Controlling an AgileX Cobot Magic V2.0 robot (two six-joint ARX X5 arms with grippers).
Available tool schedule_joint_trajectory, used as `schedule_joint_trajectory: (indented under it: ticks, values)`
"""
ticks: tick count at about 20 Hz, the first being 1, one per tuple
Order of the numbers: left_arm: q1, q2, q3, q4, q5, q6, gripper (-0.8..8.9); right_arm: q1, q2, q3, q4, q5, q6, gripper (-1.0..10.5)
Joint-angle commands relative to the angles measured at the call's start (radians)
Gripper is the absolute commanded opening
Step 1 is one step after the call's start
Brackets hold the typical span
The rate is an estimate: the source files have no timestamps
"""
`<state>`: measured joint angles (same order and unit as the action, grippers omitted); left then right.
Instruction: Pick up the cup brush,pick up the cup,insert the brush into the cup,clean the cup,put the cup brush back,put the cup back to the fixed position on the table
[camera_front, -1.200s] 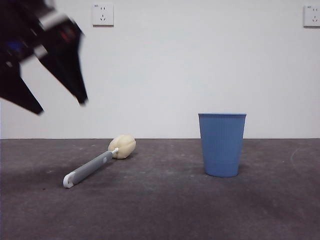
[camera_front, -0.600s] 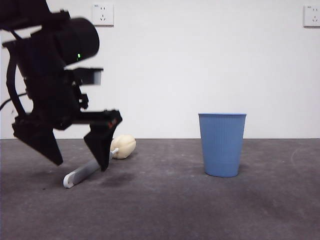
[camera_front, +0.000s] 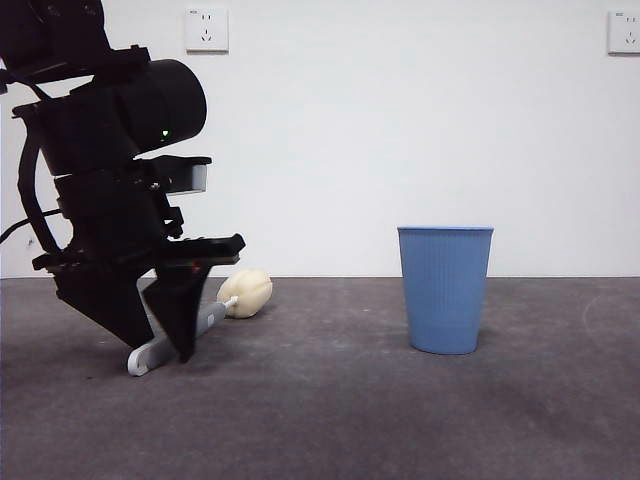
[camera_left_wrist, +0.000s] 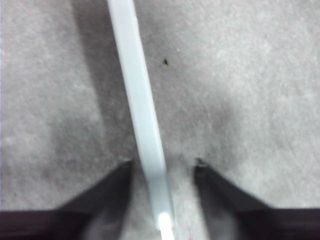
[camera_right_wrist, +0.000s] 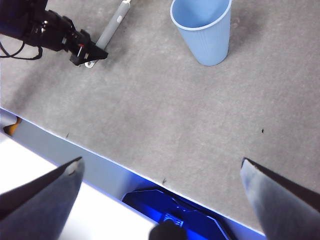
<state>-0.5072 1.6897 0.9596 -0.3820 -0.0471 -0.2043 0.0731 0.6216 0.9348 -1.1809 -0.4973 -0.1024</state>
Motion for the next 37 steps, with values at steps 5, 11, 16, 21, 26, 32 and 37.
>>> schedule_joint_trajectory:
  ticks: [5,11,16,21,26,32,37]
  values:
    - [-0.002,-0.077,-0.002,-0.07,0.0,0.03,-0.08,0.003,0.056,0.003,0.047,-0.002,0.072,6.3]
    - [-0.002,-0.332,-0.001,-0.169,0.002,0.09,-0.08,0.043,0.141,0.003,0.206,-0.005,0.108,6.3]
    - [-0.002,-0.568,-0.001,-0.313,0.0,0.127,-0.08,0.188,0.232,-0.072,0.446,0.04,0.196,6.3]
    - [-0.002,-0.714,-0.001,-0.435,0.001,0.131,-0.08,0.4,0.267,-0.289,0.758,0.347,0.299,6.3]
    - [-0.002,-0.764,-0.001,-0.5,0.005,0.131,-0.08,0.491,0.333,-0.446,1.037,0.46,0.326,6.3]
    - [-0.002,-0.765,-0.001,-0.542,0.005,0.13,-0.08,0.49,0.532,-0.505,1.381,0.53,0.245,6.3]
    - [-0.004,-0.765,-0.001,-0.578,0.006,0.126,-0.08,0.455,0.723,-0.505,1.614,0.555,0.205,6.3]
